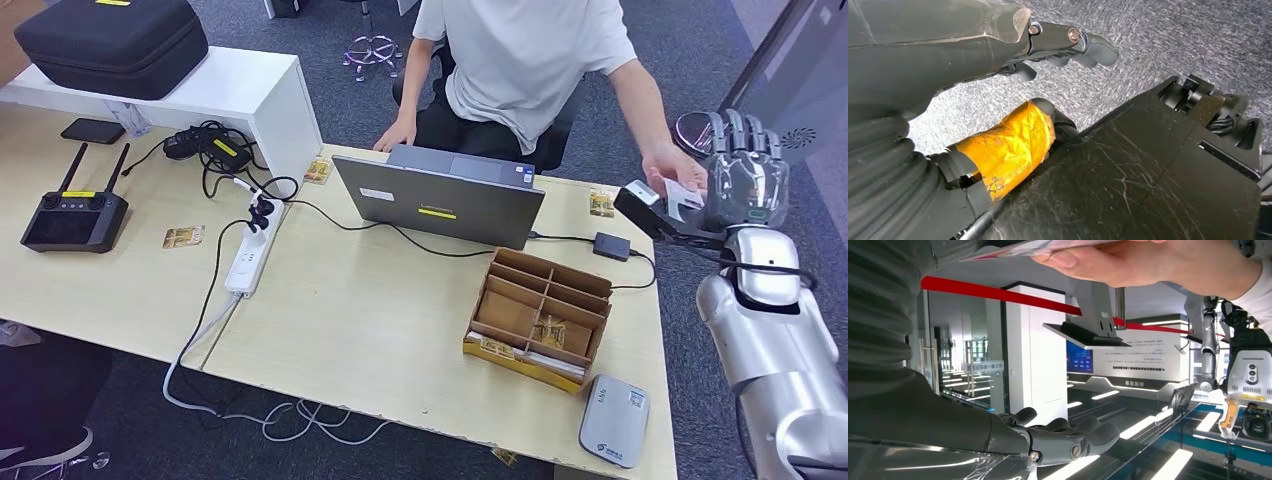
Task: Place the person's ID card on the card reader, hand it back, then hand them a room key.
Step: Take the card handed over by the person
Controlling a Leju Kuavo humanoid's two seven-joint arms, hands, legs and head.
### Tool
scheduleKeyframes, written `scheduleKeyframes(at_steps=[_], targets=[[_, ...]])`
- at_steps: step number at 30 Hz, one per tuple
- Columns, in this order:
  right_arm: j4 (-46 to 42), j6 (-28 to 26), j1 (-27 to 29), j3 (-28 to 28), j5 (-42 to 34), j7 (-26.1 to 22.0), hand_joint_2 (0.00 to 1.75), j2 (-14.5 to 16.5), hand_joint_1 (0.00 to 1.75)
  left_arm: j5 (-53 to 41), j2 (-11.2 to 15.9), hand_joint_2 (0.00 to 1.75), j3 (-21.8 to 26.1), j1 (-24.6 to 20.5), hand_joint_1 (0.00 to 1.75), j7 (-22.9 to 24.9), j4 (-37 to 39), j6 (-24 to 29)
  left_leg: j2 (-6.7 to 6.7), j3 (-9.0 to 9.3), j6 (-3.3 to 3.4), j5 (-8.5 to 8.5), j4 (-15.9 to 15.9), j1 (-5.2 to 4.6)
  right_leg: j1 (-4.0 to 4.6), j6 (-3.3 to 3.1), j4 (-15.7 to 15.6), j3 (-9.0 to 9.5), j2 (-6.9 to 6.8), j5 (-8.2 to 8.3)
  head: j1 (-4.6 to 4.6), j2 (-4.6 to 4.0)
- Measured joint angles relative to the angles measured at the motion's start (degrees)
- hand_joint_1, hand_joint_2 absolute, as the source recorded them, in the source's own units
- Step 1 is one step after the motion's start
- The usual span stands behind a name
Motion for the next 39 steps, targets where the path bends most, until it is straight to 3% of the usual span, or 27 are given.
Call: scheduleKeyframes(at_steps=[3, 12, 39], targets=[[0.0, 0.0, 0.1, 0.0, -0.4, -0.3, 1.75, 0.1, 1.75, 0.0, -0.1, 1.75, 0.3, -0.1, 0.0, -0.1, 0.0, -0.2, 0.0, 0.0, 0.0, 0.0, 0.0, 0.0, 0.0, 0.0, 0.0, 0.0, 0.0, 0.0, 0.0, 0.0], [-0.4, 0.3, 1.5, 0.0, -2.8, -2.5, 1.75, 0.1, 1.75, 0.6, -0.2, 1.75, 1.2, -0.2, 0.0, -0.8, 0.0, -1.4, 0.0, 0.01, 0.0, 0.0, 0.0, 0.0, 0.0, 0.0, 0.0, -0.01, 0.0, 0.0, 0.0, 0.0], [-1.4, 0.4, 1.9, 0.0, -3.2, -2.9, 1.75, 0.1, 1.75, 0.9, -0.2, 1.75, 1.5, -0.3, 0.0, -0.5, 0.0, -2.5, -0.02, 0.01, 0.0, 0.0, 0.0, -0.01, -0.02, 0.0, 0.0, 0.0, 0.0, 0.0, -0.01, 0.0]])
